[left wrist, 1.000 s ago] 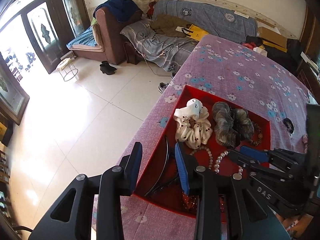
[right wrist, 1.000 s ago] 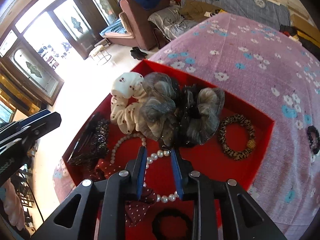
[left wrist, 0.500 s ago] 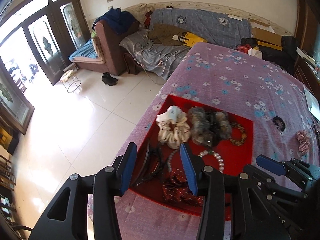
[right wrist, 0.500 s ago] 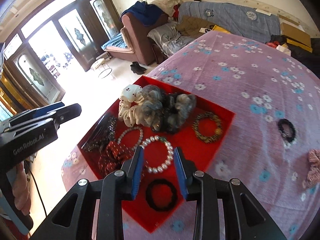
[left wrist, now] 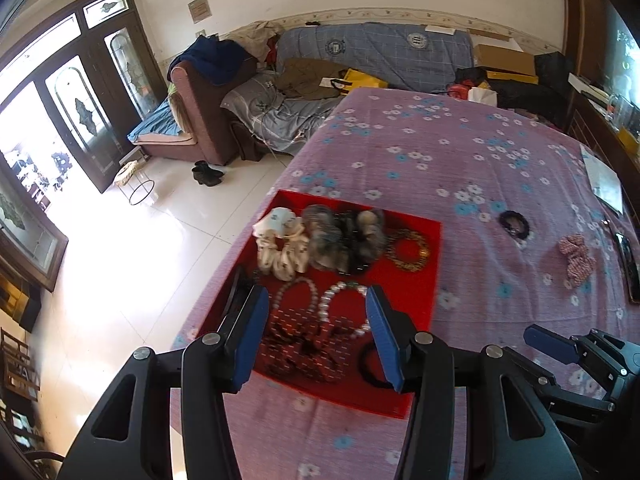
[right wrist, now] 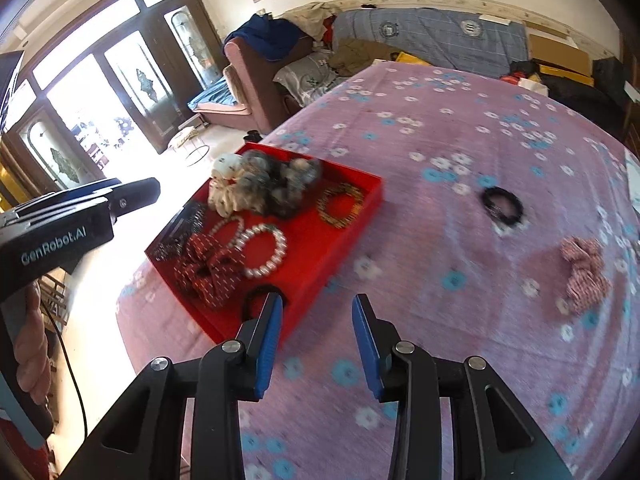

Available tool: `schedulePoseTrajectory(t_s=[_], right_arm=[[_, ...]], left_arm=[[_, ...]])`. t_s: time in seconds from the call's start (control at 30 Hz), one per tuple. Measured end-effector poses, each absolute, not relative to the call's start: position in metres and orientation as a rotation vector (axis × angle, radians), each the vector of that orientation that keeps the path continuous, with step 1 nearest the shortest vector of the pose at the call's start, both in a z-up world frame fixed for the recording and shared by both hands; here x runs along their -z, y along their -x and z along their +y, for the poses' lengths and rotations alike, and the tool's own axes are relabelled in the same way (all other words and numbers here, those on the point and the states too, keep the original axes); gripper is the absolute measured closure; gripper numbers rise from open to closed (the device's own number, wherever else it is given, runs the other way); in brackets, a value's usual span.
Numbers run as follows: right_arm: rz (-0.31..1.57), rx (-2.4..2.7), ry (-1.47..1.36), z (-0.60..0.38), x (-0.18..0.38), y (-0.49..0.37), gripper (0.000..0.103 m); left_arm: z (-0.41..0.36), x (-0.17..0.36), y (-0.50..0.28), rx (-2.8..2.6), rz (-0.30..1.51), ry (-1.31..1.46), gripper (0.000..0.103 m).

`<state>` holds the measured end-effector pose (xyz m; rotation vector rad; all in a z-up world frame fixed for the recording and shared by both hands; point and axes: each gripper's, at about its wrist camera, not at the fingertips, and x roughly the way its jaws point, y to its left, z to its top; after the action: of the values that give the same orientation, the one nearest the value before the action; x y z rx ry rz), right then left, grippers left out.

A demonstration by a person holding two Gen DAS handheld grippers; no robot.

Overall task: Organize jewelry
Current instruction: 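Move both tools toward the black scrunchie and red plaid scrunchie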

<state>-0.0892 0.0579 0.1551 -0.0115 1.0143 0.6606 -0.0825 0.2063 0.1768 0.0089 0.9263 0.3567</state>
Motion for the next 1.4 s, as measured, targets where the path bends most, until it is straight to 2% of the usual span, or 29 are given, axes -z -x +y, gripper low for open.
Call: schedulePoseTrajectory(t_s=[0.47,0.77,1.07,1.4], right_arm=[[1.002,-0.489,-0.096,-0.059,-0.154,0.103,0.06],[0.995,-0.423,-0.153,-0.101,-0.153,0.11,0.057],[0.996,-0.407,-0.163,-0.111,-0.152,0.104,0.055],[1.02,-0.385,-0.154,-0.111,-0.146,0.091,0.053]], left_arm=[[0.104,-0.184,0.085,-0.22,0.906,-0.102,0.053],[0.054,-0.183,0.089,-0.135,0.912,-0.161,0.053],[0.042,-0.181,0.081,-0.126,0.918,-0.214,0.051],[0.052,-0.154,0.049,-0.124,1.02,-0.163,0.05]])
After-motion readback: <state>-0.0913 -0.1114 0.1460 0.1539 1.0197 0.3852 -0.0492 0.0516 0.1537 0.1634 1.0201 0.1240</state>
